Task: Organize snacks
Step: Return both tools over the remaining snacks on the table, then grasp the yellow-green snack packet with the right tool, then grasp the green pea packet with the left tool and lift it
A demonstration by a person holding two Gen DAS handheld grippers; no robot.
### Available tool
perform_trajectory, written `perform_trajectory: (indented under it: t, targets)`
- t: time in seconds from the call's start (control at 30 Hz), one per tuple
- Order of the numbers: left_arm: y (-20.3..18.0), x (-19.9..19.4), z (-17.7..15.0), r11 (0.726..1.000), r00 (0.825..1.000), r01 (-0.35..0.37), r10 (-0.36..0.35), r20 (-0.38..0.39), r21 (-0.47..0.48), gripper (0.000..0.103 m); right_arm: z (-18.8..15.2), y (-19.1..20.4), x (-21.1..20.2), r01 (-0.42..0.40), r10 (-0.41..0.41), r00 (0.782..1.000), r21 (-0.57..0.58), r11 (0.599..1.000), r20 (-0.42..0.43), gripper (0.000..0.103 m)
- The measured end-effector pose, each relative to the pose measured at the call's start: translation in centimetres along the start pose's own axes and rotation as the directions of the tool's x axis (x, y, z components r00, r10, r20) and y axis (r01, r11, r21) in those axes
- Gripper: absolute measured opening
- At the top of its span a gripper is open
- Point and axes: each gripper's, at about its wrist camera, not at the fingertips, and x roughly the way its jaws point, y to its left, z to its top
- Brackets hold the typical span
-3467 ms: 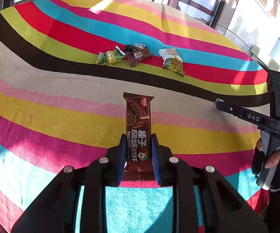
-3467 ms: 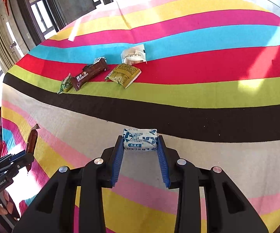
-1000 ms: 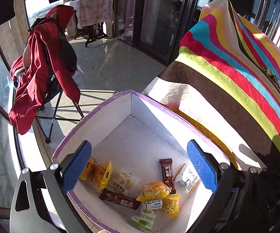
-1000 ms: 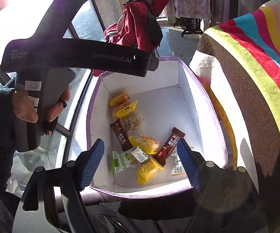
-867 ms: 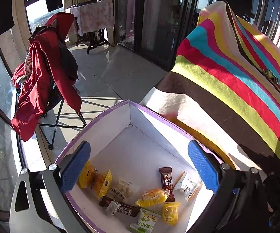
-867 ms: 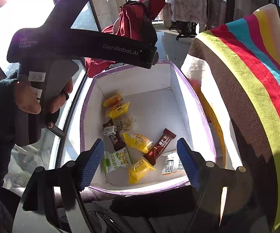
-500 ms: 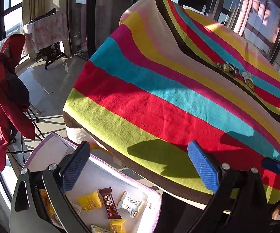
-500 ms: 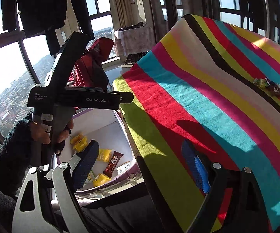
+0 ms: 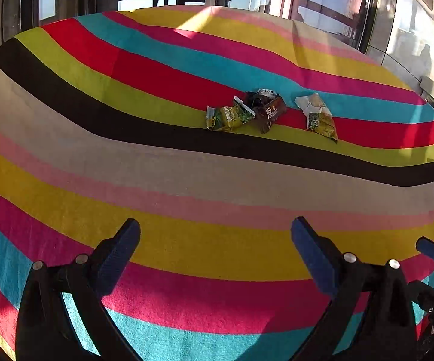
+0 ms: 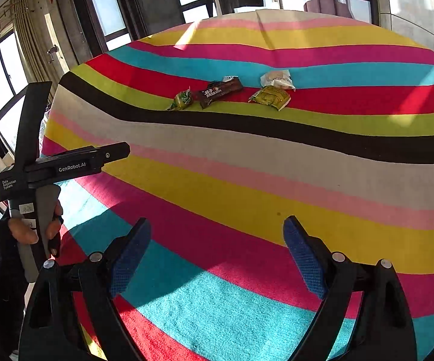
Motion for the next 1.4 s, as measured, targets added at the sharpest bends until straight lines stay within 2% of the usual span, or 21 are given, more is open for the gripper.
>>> perform_trajectory:
  t: [0.1,0.17,0.27,0.37,0.53,0.6,0.7,0.77,0.8,0.87,0.9,1.03,1.1,1.2,1.4]
  targets:
    - [0.1,2.2,2.0,0.999,1.0,0.018,-0.018,-0.004,-0.031,0.1,2.5,-2.1,2.1,0.04,-0.04,0.999,0.016,0.999,0.008,0.087]
    - [0.6,2.9,2.5,0.997,0.999,0.035,-0.036,-0.014,-0.064,0.1,4.4,-3.3,4.1,0.051,-0.051,0.998,0.03,0.998,-0.021,0.087]
    - [1.3,3.5,2.4,0.993,0.998,0.05,-0.054,-0.036,-0.104,0.1,6.9,-5.5,6.8,0.063,-0.053,0.996,0.144,0.987,-0.072,0.087]
    - [2.5,3.6,2.1,0.982,0.997,0.074,-0.079,-0.019,-0.173,0.1,8.8,-6.2,8.6,0.083,-0.068,0.996,0.265,0.961,-0.062,0.086]
    - [3.2,3.4,2.0,0.973,0.995,0.1,-0.103,-0.002,-0.209,0.1,12.1,-5.4,12.6,0.188,-0.175,0.982,0.382,0.905,-0.069,0.086]
    - [3.4,3.2,1.8,0.97,0.992,0.122,-0.124,0.005,-0.208,0.1,13.3,-4.8,14.0,0.25,-0.236,0.968,0.394,0.884,-0.086,0.085]
    - [3.5,3.2,1.8,0.968,0.991,0.133,-0.134,0.01,-0.215,0.1,14.8,-4.0,15.9,0.354,-0.331,0.935,0.385,0.853,-0.127,0.086]
    - [3.5,3.2,1.8,0.966,0.99,0.139,-0.139,0.015,-0.219,0.1,15.4,-3.2,16.9,0.422,-0.396,0.907,0.329,0.845,-0.146,0.083]
    - [3.6,3.2,1.7,0.965,0.99,0.142,-0.142,0.016,-0.221,0.1,15.4,-2.6,17.4,0.453,-0.429,0.892,0.268,0.851,-0.145,0.075]
    - [3.8,3.1,1.7,0.963,0.989,0.149,-0.149,0.02,-0.225,0.1,15.1,-1.7,16.9,0.41,-0.396,0.912,0.184,0.893,-0.109,0.049]
    - [3.8,3.1,1.7,0.962,0.988,0.151,-0.15,0.021,-0.227,0.1,14.6,-1.5,16.2,0.388,-0.377,0.921,0.149,0.909,-0.101,0.044]
    - [3.8,3.1,1.7,0.963,0.988,0.151,-0.15,0.02,-0.225,0.101,10.8,-2.3,10.4,0.216,-0.218,0.976,0.07,0.974,0.018,0.042]
    - [3.8,3.0,1.7,0.965,0.989,0.146,-0.146,0.015,-0.22,0.101,8.5,-3.5,8.1,0.117,-0.119,0.992,0.055,0.992,0.042,0.042]
    - [3.7,3.0,1.7,0.966,0.99,0.141,-0.142,0.012,-0.215,0.101,6.4,-5.3,6.0,0.088,-0.091,0.995,0.082,0.993,0.036,0.042]
    - [3.6,3.4,2.1,0.966,0.989,0.142,-0.147,-0.008,-0.215,0.101,5.8,-6.5,5.1,0.064,-0.071,0.997,0.135,0.989,0.042,0.042]
